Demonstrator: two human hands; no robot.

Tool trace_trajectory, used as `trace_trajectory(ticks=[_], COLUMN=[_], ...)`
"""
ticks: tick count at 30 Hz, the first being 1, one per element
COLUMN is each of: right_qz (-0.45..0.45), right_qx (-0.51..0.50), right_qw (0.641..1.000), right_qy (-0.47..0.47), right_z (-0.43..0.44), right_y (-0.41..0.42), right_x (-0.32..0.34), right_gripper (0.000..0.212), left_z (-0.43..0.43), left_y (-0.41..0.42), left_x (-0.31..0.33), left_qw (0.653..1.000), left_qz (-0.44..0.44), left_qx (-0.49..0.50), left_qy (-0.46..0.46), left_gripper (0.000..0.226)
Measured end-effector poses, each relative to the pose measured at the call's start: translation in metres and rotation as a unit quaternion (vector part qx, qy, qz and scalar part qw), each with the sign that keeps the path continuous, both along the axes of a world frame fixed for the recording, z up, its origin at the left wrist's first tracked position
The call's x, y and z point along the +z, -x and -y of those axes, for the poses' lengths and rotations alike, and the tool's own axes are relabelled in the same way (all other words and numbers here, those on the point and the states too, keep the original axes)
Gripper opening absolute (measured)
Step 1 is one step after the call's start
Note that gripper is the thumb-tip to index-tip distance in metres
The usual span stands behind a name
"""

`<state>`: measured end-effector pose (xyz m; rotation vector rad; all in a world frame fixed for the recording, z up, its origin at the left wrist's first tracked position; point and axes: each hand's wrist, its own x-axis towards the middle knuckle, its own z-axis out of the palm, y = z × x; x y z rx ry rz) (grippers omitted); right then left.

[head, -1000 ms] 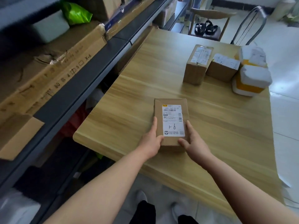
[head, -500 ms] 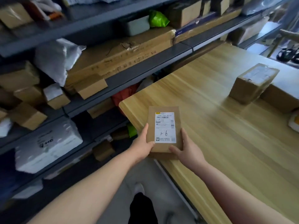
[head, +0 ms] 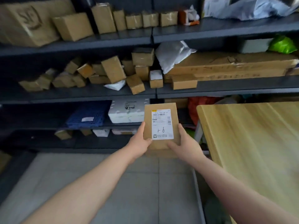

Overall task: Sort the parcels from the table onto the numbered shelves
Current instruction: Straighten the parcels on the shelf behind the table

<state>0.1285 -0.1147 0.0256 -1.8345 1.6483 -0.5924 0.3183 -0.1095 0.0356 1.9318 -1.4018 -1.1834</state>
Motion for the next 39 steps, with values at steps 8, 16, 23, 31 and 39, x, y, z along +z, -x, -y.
trace_trajectory(ticks=[8, 16, 23, 31, 39], right_qz=[-0.022, -0.006, -0.002, 0.015, 0.02], right_qx=[0.153, 0.279, 0.344, 0.44, 0.517], right_qw=[0.988, 0.96, 0.939, 0.897, 0.855], right_qy=[-0.008, 0.01, -0.003, -0.029, -0.021], right_z=[-0.007, -0.049, -0.09, -0.108, -0.076], right_y=[-0.166, -0.345, -0.476, -0.594, -0.712], right_x=[0.025, 0.039, 0.045, 0.06, 0.078], right_gripper=[0.087, 0.071, 0.072, 0.073, 0.066], left_z=[-0.069, -0.153, -0.217, -0.261, -0.244], left_y=[-0.156, -0.313, -0.423, -0.513, -0.6], left_x=[0.027, 0.037, 0.047, 0.065, 0.083], left_qw=[0.988, 0.958, 0.929, 0.885, 0.845], left_qz=[-0.016, -0.042, -0.026, 0.003, -0.007], left_qx=[0.156, 0.281, 0.368, 0.462, 0.531], left_qy=[0.018, 0.03, 0.039, 0.047, 0.062], left_gripper=[0.081, 0.077, 0.075, 0.074, 0.073])
